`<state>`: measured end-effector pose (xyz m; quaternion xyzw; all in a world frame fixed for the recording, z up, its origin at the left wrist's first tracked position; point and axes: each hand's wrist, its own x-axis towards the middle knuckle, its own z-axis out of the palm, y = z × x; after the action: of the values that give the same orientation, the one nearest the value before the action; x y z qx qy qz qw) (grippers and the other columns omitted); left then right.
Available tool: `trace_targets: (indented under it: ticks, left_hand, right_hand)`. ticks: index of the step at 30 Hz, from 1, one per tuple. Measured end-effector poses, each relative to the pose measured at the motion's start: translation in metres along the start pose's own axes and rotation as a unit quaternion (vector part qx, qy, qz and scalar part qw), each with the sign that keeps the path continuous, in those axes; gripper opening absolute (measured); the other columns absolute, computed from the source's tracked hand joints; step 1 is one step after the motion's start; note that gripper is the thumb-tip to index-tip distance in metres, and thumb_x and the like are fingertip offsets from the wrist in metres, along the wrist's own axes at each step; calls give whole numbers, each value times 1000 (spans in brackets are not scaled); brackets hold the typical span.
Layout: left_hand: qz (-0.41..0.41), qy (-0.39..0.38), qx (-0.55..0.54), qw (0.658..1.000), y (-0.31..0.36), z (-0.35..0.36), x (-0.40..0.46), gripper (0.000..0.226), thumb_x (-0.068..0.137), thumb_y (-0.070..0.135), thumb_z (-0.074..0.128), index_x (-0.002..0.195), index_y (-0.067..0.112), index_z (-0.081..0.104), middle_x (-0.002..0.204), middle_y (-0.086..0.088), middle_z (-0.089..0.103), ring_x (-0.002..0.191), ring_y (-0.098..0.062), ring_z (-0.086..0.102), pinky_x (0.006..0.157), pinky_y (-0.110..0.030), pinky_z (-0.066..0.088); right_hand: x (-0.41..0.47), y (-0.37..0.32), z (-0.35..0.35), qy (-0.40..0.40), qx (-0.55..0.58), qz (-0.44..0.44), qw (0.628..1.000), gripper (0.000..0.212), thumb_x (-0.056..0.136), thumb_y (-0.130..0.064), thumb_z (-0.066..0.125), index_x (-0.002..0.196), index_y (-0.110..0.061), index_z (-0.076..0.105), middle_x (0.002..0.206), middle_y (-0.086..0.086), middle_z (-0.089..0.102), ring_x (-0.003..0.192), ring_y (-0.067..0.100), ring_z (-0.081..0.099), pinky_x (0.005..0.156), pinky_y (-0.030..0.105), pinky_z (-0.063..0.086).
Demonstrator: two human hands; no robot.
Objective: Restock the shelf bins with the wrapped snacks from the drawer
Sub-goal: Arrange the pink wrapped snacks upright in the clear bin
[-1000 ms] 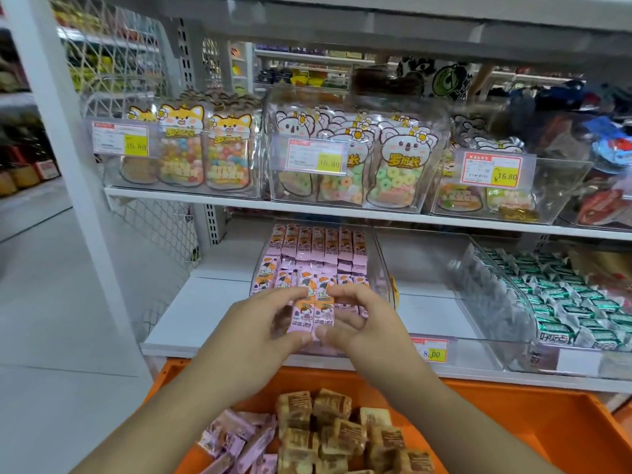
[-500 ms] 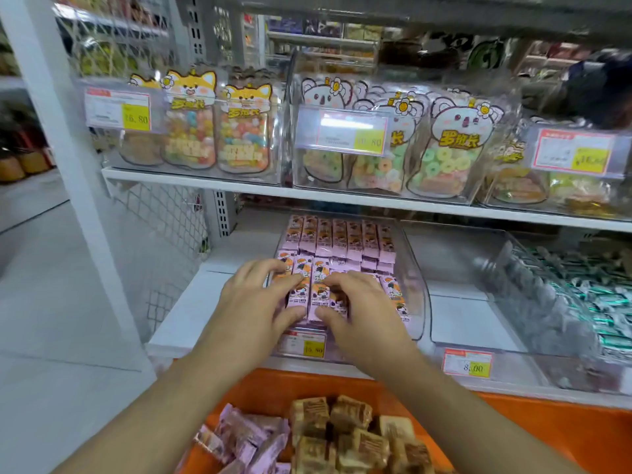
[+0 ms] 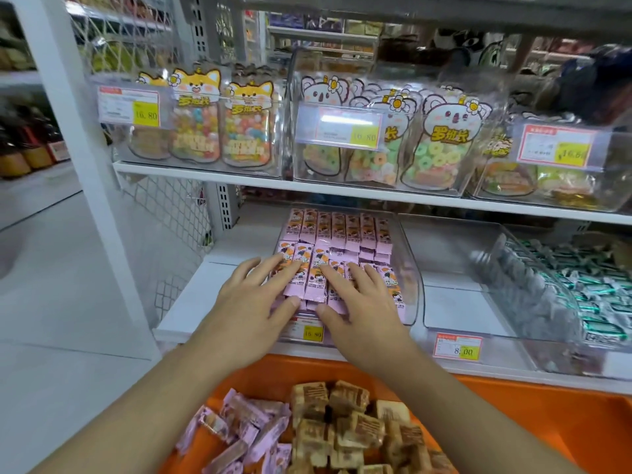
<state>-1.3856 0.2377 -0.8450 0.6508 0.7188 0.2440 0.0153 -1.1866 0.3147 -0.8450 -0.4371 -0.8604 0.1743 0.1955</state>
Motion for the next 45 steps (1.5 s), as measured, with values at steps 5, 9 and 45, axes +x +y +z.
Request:
trace_targets:
  ticks: [5,9,45]
  left_hand:
    - [2,5,-44,999,0,-12,-33,66,96,71,26,156,46,39,160,21,35,147,-12,26,123,-35,25]
    - [-9,17,-77,997,-2,-9,-68,52,101,59,42,142,34,61,140,17,54,131,-9,47,115,-29,36]
    - [-85,-275,81,954,-163,230,-125,51,88,17,75,132,36,59,145,12,50,133,-18,38,110,-37,39]
  right_hand:
    - [-25,-5,-10,27,42,-44,998,57,104,-48,54,158,-47,34,163,-6,32,154,18,16,127,43,23]
    - [-56,-12,1,0,77,-56,995,50,103,-41,61,151,-31,51,131,-10,47,124,9,49,108,32,45]
    - [-65,53,301,-296,-176,-83,935,61,86,-20,76,142,-13,53,152,14,41,145,37,30,126,54,23]
